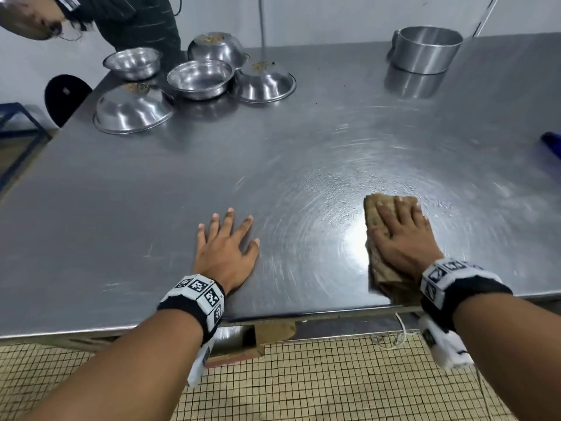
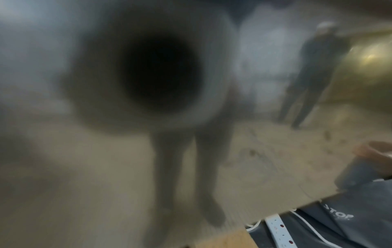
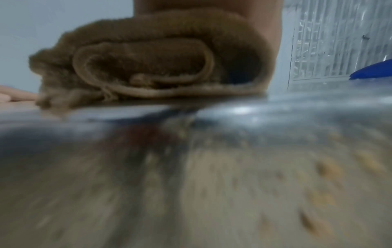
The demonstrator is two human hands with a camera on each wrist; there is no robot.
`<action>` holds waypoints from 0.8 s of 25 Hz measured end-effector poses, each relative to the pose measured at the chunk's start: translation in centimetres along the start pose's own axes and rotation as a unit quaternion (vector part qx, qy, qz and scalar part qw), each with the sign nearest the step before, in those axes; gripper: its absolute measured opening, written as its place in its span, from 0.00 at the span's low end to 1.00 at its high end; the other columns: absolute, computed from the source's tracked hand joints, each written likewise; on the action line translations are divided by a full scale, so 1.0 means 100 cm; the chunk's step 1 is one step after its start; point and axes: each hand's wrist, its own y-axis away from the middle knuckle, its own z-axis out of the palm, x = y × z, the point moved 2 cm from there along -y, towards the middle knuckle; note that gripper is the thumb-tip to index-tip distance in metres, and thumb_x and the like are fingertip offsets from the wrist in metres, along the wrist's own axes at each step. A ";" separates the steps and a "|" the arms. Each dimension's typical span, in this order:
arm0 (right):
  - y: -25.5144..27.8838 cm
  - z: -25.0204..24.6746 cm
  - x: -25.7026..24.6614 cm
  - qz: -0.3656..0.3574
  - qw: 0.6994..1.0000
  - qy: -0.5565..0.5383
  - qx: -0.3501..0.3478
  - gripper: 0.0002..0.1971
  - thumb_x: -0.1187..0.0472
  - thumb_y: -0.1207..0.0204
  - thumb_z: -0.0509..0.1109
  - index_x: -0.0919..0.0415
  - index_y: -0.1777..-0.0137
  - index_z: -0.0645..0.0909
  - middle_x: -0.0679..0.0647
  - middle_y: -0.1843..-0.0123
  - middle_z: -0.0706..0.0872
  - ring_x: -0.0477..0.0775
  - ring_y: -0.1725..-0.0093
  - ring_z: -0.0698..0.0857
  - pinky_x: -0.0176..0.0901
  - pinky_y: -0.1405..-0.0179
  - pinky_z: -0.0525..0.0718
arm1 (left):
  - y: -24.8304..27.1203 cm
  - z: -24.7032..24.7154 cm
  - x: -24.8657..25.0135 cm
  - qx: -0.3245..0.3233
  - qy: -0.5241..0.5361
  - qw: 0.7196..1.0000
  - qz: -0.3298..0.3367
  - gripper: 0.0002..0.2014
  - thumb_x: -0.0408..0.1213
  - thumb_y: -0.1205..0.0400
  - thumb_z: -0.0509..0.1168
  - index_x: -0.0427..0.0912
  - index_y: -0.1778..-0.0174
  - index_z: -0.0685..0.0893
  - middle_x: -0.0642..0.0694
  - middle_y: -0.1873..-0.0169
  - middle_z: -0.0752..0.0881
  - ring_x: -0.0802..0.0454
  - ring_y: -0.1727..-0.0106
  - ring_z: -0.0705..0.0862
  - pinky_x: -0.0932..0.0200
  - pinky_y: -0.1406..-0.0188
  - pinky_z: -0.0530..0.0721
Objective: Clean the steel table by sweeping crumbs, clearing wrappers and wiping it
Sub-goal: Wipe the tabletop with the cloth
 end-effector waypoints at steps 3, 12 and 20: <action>-0.021 0.000 -0.018 0.018 1.000 -0.012 -0.002 0.35 0.36 0.20 0.46 0.43 0.15 0.42 0.56 0.13 0.37 0.65 0.16 0.34 0.61 0.18 0.36 | 0.000 0.001 -0.001 0.007 0.003 1.000 -0.003 0.29 0.60 0.16 0.49 0.63 0.16 0.57 0.50 0.14 0.52 0.44 0.14 0.48 0.40 0.17 0.41; 0.018 0.023 -0.091 -0.140 0.989 0.026 -0.024 0.34 0.37 0.17 0.44 0.45 0.15 0.39 0.57 0.14 0.33 0.63 0.17 0.31 0.58 0.20 0.33 | -0.001 0.002 0.000 -0.001 -0.001 1.000 0.001 0.30 0.61 0.16 0.46 0.63 0.16 0.55 0.51 0.14 0.50 0.44 0.14 0.46 0.39 0.16 0.40; 0.075 0.024 -0.023 -0.164 0.986 0.026 -0.033 0.32 0.34 0.18 0.43 0.39 0.16 0.40 0.50 0.15 0.29 0.54 0.18 0.26 0.56 0.17 0.32 | 0.003 -0.003 0.004 0.000 0.010 1.000 -0.018 0.28 0.60 0.17 0.52 0.63 0.18 0.62 0.48 0.14 0.54 0.41 0.14 0.49 0.35 0.17 0.45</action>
